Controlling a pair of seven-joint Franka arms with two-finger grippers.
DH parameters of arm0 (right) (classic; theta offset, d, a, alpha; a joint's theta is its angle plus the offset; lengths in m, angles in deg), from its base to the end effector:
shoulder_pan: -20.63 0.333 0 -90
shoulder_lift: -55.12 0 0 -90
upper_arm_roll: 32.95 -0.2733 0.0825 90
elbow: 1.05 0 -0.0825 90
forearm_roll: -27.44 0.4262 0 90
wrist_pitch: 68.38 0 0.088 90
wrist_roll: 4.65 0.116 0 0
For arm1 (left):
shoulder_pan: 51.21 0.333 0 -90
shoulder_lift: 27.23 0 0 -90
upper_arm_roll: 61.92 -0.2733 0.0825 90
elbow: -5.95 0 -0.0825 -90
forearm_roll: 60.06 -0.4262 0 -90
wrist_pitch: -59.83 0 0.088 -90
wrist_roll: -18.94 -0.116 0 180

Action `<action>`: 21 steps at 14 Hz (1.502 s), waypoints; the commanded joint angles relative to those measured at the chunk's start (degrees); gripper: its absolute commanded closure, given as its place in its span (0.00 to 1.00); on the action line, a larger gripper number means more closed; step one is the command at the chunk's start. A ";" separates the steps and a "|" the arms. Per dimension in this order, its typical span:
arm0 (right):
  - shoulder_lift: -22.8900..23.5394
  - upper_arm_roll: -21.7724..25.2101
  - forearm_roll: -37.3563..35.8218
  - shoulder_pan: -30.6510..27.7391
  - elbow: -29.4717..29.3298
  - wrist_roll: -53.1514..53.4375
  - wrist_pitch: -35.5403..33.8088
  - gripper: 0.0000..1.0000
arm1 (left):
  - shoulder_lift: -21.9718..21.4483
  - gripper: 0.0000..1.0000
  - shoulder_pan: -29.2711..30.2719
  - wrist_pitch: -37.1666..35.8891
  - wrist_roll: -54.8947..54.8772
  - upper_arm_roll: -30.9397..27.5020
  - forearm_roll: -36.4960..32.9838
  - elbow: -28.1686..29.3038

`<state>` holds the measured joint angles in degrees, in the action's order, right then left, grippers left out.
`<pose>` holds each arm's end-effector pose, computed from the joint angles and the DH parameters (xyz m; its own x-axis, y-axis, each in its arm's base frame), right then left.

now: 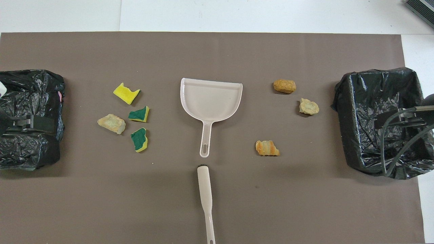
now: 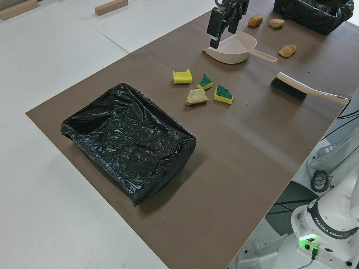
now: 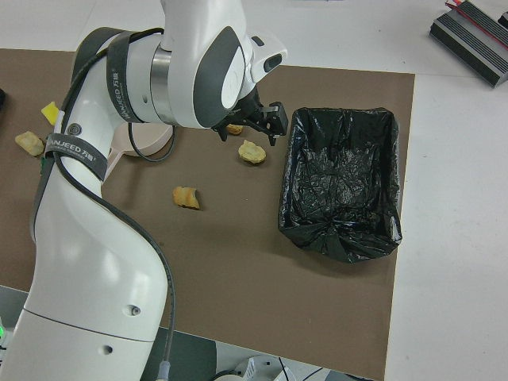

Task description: Sweep and dump trash in bin

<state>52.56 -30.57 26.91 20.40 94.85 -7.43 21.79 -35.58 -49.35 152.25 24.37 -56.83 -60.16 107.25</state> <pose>0.5813 -0.0279 0.5465 0.9984 0.0032 -0.0556 0.0035 -1.0000 0.0047 0.5579 -0.0337 0.5587 0.9992 0.0394 -0.0084 0.0392 -0.9991 -0.0155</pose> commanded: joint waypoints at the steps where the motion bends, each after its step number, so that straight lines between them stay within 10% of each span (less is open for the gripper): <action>1: -1.04 -1.85 1.06 -0.12 0.78 0.76 -0.78 0.00 | -0.44 0.00 -0.63 -0.05 -0.42 -0.61 0.45 -0.14; 21: 10.21 -18.73 0.62 1.99 1.84 21.23 13.47 0.00 | -0.53 0.00 -0.63 -0.05 -0.42 -0.69 0.37 -0.32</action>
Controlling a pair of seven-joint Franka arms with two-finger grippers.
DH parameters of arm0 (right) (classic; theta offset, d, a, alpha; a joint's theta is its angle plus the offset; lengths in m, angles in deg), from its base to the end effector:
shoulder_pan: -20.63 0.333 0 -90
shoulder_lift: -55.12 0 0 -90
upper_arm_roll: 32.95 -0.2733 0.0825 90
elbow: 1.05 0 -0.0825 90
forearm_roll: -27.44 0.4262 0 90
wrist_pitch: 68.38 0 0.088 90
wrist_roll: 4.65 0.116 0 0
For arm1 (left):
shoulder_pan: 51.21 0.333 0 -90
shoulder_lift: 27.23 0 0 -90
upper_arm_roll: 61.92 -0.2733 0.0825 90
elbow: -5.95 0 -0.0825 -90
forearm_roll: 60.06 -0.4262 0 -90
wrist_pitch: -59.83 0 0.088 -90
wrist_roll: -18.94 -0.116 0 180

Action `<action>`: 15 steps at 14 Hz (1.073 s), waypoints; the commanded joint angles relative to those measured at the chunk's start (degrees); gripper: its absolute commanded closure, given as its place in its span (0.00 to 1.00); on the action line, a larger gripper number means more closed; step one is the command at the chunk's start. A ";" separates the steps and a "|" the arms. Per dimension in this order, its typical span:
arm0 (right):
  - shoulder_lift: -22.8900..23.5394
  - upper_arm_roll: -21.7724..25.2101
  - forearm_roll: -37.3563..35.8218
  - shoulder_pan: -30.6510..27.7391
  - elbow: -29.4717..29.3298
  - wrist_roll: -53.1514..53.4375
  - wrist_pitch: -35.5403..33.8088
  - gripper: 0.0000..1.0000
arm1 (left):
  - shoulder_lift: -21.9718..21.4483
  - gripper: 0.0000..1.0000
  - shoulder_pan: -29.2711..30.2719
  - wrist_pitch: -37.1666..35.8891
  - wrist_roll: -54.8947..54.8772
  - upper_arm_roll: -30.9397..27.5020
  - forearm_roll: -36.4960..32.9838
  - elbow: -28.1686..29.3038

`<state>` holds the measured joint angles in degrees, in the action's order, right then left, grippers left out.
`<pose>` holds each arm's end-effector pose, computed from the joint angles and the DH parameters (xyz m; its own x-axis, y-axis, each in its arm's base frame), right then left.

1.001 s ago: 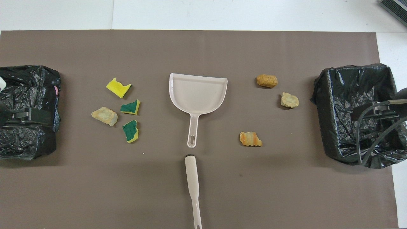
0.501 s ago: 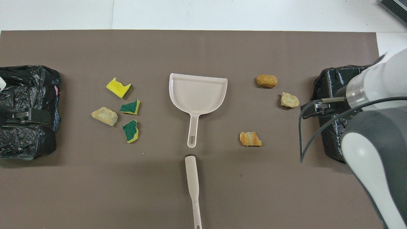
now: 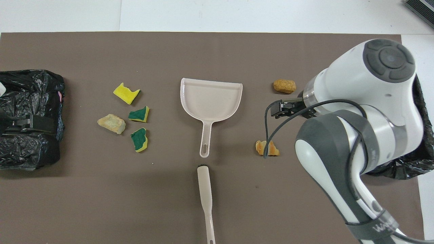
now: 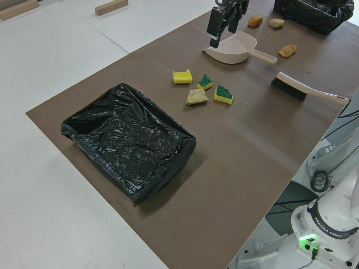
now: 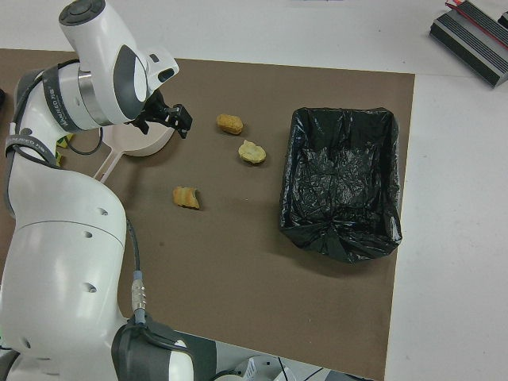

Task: Sweep and dump trash in bin
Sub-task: 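Reach the right gripper toward the pink dustpan handle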

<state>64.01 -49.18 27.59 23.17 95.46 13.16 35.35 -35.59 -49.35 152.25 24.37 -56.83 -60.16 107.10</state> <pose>0.6085 0.1999 0.4419 0.9993 0.0140 -0.0359 0.0127 -0.9993 -0.0365 0.5580 -0.0337 0.5601 0.9992 0.0393 -0.0056 0.0392 -0.9991 -0.0152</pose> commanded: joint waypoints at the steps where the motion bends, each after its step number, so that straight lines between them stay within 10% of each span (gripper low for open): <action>1: -1.67 -0.03 -0.84 -0.78 1.31 0.47 -1.33 0.00 | -0.43 0.00 -0.63 0.03 -0.42 -0.61 0.45 -0.16; 15: -2.74 -0.12 3.10 -1.31 2.46 2.03 -1.71 0.00 | -0.52 0.00 -0.63 -0.05 -0.42 -0.69 0.45 -0.16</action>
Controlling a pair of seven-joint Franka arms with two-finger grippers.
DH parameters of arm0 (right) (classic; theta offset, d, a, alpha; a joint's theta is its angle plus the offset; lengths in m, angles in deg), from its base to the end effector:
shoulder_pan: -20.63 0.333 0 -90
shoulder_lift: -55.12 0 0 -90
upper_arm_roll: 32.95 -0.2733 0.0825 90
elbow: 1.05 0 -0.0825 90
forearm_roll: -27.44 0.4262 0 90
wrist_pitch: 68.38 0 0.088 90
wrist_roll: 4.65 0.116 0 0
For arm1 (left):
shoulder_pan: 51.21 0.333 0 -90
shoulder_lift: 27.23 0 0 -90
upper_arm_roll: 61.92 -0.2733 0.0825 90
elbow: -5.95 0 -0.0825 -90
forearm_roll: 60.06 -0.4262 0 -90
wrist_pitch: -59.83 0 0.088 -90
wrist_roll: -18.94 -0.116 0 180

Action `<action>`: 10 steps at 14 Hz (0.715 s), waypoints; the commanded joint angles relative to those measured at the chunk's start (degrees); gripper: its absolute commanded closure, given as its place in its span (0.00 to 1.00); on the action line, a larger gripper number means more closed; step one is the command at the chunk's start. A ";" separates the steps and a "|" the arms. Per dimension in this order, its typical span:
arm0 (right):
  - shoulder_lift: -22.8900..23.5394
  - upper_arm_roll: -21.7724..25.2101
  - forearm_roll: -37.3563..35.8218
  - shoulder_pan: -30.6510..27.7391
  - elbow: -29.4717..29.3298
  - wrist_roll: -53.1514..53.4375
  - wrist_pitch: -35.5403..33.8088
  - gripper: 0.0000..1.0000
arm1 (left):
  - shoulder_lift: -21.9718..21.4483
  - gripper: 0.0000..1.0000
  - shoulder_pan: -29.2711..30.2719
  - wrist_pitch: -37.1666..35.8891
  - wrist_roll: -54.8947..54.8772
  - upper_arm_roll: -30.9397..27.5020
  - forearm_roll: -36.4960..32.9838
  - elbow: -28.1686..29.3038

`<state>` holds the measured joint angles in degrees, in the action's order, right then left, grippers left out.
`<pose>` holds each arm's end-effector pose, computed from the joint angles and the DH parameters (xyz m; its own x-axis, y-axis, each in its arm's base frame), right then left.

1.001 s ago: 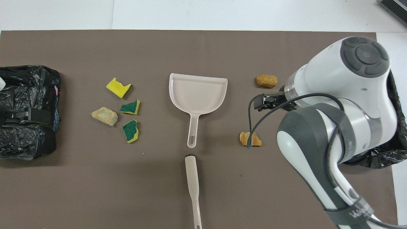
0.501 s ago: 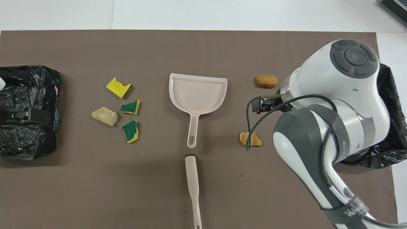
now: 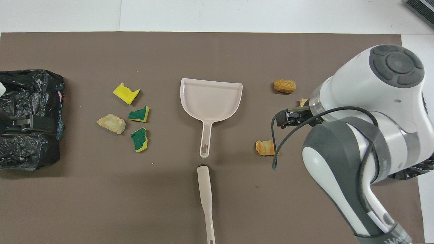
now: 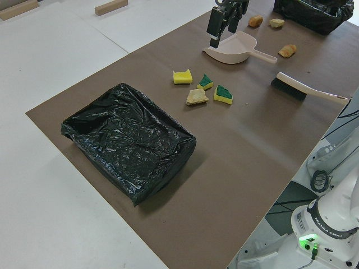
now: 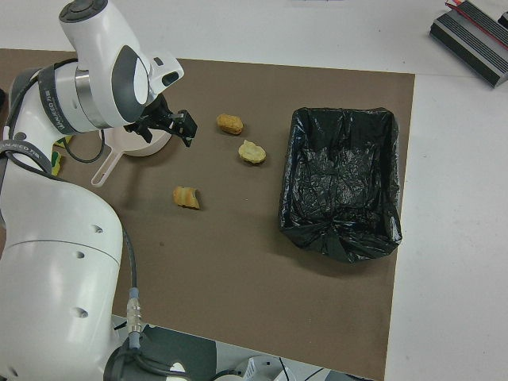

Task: Sweep and dump trash in bin
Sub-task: 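Reach the right gripper toward the pink dustpan handle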

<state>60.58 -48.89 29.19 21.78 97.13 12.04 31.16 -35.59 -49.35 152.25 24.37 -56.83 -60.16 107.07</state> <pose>0.5937 0.1815 0.4572 0.9967 0.0020 -0.0812 -0.0008 -0.9994 -0.0339 0.5580 -0.0337 0.5604 0.9992 0.0393 -0.0051 0.0392 -0.9991 -0.0152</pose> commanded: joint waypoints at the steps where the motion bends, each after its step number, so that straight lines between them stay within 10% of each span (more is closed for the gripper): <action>1: 1.57 -0.50 1.51 1.47 0.79 5.53 3.63 0.00 | -0.43 0.00 -0.63 0.03 -0.51 -0.60 0.45 -0.14; 10: 8.86 -0.41 0.54 13.87 0.53 23.74 16.81 0.00 | -0.43 0.00 -0.89 1.97 -0.07 -0.43 0.80 -0.58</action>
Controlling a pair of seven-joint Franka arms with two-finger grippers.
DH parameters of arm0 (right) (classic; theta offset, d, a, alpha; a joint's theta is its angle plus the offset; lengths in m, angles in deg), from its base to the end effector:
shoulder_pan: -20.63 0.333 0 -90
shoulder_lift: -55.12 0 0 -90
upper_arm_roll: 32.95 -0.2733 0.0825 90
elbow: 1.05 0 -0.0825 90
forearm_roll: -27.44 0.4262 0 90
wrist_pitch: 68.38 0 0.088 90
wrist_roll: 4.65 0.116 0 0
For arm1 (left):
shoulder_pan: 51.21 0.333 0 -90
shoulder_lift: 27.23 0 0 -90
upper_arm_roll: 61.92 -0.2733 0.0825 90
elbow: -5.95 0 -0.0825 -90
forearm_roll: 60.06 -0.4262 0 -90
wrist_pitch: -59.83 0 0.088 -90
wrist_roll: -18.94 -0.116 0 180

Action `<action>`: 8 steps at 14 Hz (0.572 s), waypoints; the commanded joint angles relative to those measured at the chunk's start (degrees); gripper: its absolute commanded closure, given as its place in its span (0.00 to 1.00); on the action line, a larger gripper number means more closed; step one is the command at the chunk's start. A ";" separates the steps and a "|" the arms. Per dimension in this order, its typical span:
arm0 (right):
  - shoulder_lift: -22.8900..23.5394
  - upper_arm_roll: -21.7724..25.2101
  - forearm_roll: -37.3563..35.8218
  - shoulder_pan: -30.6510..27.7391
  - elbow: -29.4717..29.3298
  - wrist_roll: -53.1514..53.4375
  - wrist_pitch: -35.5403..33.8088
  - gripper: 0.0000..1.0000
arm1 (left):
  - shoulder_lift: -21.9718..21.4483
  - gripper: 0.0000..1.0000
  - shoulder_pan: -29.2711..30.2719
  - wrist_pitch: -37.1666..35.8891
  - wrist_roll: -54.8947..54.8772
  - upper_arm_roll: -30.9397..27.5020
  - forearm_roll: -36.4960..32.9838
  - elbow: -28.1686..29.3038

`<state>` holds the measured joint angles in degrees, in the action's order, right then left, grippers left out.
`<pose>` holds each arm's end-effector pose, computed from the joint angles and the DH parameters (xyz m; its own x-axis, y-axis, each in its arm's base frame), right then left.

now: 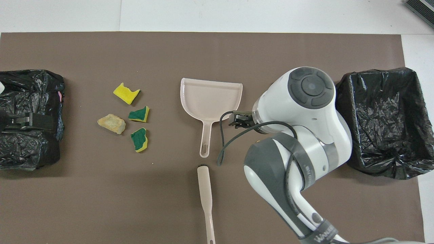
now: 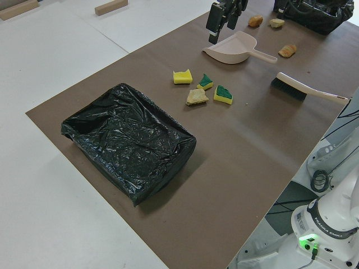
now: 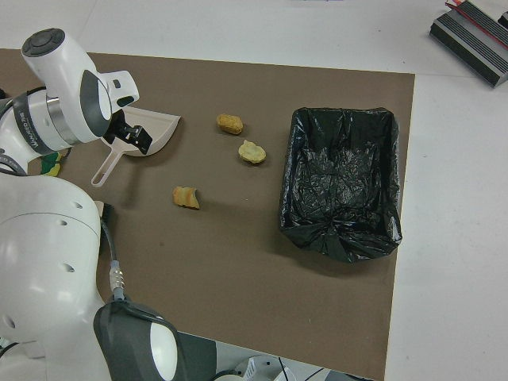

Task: Sweep and dump trash in bin
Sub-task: 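Reach the right gripper toward the pink dustpan handle, then grasp the dustpan handle with the right gripper while the left gripper approaches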

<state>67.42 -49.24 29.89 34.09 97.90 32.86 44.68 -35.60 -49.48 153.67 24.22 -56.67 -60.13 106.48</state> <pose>0.5729 0.3219 0.3973 0.9872 -0.1565 -0.0301 -0.1588 -0.9820 -0.1025 0.5611 -0.0370 0.5680 0.9991 0.0312 0.0299 0.0316 -0.9994 -0.0118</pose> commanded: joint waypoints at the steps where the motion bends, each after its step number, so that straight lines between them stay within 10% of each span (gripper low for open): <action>1: 3.25 -0.05 -0.16 2.96 -0.24 4.05 4.79 0.00 | -0.51 0.00 -0.93 0.46 0.08 -0.59 0.86 0.36; 8: 15.82 0.12 -12.55 10.36 -7.80 12.68 9.45 0.00 | -1.30 0.00 -1.03 -0.34 -0.89 -0.59 0.95 5.35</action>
<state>79.40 -49.12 19.88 44.10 93.65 44.06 53.01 -35.62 -49.59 152.50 24.11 -56.56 -59.94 108.12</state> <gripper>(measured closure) 0.000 0.000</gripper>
